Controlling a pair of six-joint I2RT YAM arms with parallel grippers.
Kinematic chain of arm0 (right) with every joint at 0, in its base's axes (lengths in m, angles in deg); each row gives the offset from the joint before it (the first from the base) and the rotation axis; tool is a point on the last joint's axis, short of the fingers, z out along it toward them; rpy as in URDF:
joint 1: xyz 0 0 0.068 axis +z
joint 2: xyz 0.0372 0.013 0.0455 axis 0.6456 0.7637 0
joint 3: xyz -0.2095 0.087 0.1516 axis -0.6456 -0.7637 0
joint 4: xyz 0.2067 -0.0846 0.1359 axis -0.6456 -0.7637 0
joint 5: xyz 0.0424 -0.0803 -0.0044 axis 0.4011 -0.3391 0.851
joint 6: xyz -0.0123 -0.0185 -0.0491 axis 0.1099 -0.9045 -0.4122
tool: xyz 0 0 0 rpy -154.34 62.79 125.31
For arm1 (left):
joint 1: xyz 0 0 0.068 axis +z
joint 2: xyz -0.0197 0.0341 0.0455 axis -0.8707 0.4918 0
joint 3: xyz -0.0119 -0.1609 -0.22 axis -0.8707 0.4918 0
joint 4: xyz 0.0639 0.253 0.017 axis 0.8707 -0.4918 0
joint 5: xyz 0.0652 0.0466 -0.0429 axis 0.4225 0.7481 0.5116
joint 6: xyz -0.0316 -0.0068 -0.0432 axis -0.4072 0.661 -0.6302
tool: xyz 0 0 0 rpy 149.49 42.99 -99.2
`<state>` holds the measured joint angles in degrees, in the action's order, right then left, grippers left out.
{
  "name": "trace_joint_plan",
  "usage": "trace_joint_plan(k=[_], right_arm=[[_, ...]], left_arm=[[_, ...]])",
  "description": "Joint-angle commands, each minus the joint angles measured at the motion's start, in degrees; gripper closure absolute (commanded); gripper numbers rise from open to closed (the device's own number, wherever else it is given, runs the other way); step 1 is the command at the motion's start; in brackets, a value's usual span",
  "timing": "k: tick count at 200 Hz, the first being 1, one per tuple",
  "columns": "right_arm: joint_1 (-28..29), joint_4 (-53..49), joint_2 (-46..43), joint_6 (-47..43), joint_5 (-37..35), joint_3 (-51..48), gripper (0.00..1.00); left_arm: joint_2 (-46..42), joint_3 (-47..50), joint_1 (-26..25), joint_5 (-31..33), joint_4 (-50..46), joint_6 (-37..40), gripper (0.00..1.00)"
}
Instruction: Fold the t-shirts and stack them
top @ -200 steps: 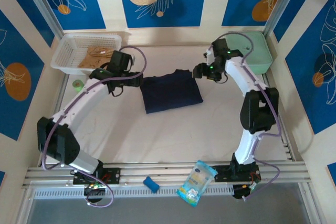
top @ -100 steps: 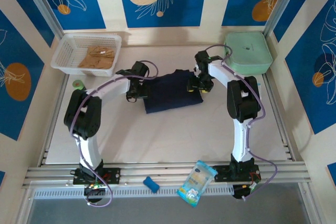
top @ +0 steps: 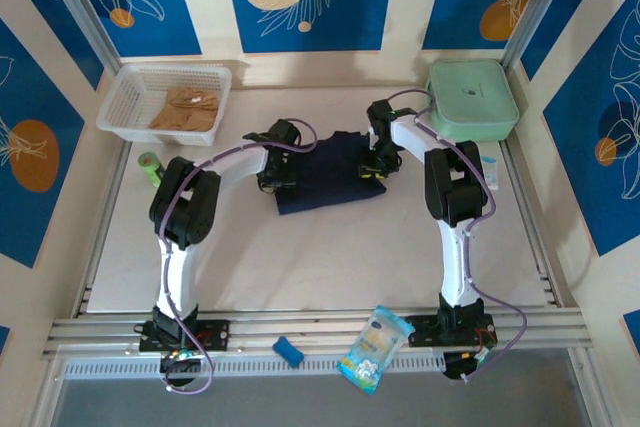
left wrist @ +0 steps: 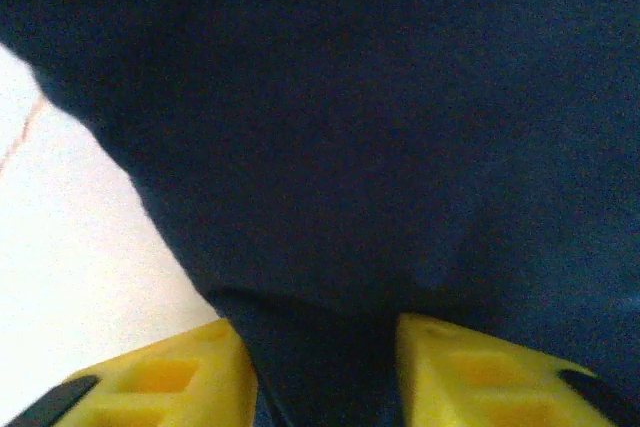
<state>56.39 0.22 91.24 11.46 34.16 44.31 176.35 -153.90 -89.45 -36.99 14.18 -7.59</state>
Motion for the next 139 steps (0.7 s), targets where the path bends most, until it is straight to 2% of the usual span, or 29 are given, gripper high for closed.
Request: trace_joint_plan(k=[1,3,12,20,46,117,139], right_arm=[[-0.06,-0.16,3.33,0.99,1.23,2.02,0.96],[-0.07,-0.08,3.56,1.08,1.28,2.21,1.00],[-0.26,-0.07,4.46,1.54,1.48,3.33,1.00],[-0.49,-0.04,5.35,1.76,1.66,4.66,1.00],[-1.38,-0.69,8.75,2.27,1.50,11.22,1.00],[-5.39,-6.68,23.61,2.83,2.06,40.61,1.00],[-5.95,-7.79,27.82,2.92,2.90,47.63,1.00]], left_arm=[[4.90,-3.30,-0.02,1.08,-0.02,1.20,0.70],[5.24,-3.66,-0.01,1.18,-0.14,1.39,0.73],[6.73,-5.48,0.25,1.53,-0.39,2.42,0.89],[8.23,-7.57,0.49,2.00,-0.79,3.42,1.00],[14.17,-17.24,2.56,2.90,-3.87,7.16,1.00],[33.65,-57.00,7.75,0.74,-14.83,21.66,1.00],[35.98,-60.53,8.90,-0.56,-13.36,24.19,1.00]])
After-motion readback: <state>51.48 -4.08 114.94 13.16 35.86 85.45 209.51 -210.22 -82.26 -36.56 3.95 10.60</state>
